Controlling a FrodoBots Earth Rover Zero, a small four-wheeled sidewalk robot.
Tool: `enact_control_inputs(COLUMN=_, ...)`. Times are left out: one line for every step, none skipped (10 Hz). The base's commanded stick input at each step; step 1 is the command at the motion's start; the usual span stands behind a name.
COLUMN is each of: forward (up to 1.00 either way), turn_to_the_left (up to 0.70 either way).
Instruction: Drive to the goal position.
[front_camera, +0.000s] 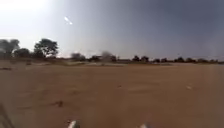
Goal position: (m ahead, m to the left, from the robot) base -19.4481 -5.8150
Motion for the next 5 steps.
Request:
enact_control_inputs(forward=0.7, turn_to_the_left=0.0)
enact_control_inputs(forward=0.7, turn_to_the_left=0.0)
enact_control_inputs(forward=0.7, turn_to_the_left=0.0)
enact_control_inputs(forward=0.7, turn_to_the_left=0.0)
enact_control_inputs(forward=0.7, turn_to_the_left=0.0)
